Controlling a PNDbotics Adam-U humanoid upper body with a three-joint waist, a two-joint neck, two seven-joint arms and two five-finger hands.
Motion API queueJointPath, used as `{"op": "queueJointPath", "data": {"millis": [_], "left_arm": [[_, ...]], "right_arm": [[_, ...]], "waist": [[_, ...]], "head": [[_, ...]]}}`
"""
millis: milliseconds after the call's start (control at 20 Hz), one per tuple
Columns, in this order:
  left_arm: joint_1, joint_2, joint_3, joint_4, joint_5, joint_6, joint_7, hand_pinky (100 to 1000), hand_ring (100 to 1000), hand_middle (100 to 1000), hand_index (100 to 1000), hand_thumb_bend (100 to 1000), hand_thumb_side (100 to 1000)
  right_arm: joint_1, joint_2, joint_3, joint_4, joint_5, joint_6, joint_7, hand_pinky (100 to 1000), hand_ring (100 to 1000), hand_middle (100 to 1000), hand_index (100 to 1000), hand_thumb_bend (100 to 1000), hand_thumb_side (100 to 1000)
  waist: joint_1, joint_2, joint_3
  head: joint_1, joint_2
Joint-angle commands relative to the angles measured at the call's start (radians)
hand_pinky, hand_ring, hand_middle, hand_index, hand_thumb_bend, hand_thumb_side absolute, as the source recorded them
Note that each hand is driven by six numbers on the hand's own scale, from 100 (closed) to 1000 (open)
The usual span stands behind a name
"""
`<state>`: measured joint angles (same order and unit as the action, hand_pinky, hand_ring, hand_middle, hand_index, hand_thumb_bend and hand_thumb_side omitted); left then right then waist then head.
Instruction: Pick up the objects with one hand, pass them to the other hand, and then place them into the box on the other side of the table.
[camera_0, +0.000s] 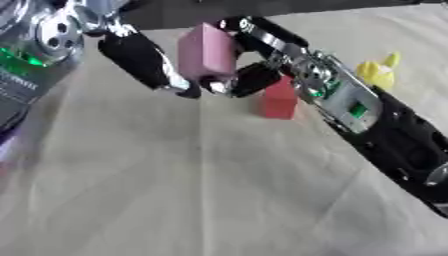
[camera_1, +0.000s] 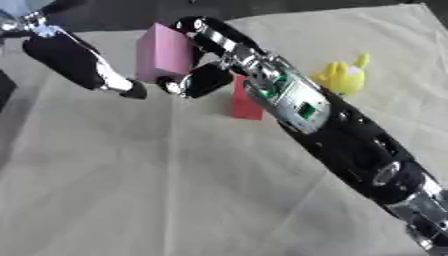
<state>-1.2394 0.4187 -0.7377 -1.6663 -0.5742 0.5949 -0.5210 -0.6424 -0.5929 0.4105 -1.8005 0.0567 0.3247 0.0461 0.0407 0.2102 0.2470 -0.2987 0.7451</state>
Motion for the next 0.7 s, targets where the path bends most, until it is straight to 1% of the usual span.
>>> {"op": "queueJointPath", "data": {"millis": [50, 300, 550, 600, 700], "left_arm": [[-0.012, -0.001, 0.004, 0.012, 0.02, 0.017, 0.005, 827, 821, 786, 841, 765, 362], [-0.004, -0.011, -0.002, 0.04, 0.036, 0.025, 0.035, 799, 792, 753, 811, 684, 328], [0.002, -0.018, -0.006, 0.064, 0.056, 0.028, 0.053, 789, 777, 736, 791, 639, 311], [0.003, -0.019, -0.006, 0.067, 0.06, 0.029, 0.057, 776, 759, 702, 760, 599, 268], [0.003, -0.021, -0.007, 0.068, 0.069, 0.03, 0.063, 763, 744, 678, 734, 577, 241]], "right_arm": [[-0.017, -0.005, 0.0, -0.023, 0.007, 0.001, 0.006, 583, 445, 338, 476, 100, 100], [-0.016, -0.003, 0.006, -0.031, 0.004, 0.009, 0.011, 582, 444, 337, 476, 100, 100], [-0.016, -0.003, 0.006, -0.037, 0.001, 0.013, 0.011, 580, 444, 337, 476, 100, 100], [-0.016, -0.003, 0.006, -0.039, 0.001, 0.014, 0.01, 580, 444, 337, 476, 100, 100], [-0.015, -0.003, 0.006, -0.04, 0.0, 0.015, 0.01, 580, 444, 337, 476, 100, 100]], "waist": [[-0.015, -0.003, -0.001], [-0.016, -0.001, -0.003], [-0.016, 0.002, -0.003], [-0.016, 0.003, -0.003], [-0.017, 0.004, -0.003]], "head": [[0.004, -0.009], [0.007, -0.009], [0.005, -0.009], [0.005, -0.009], [0.004, -0.009]]}}
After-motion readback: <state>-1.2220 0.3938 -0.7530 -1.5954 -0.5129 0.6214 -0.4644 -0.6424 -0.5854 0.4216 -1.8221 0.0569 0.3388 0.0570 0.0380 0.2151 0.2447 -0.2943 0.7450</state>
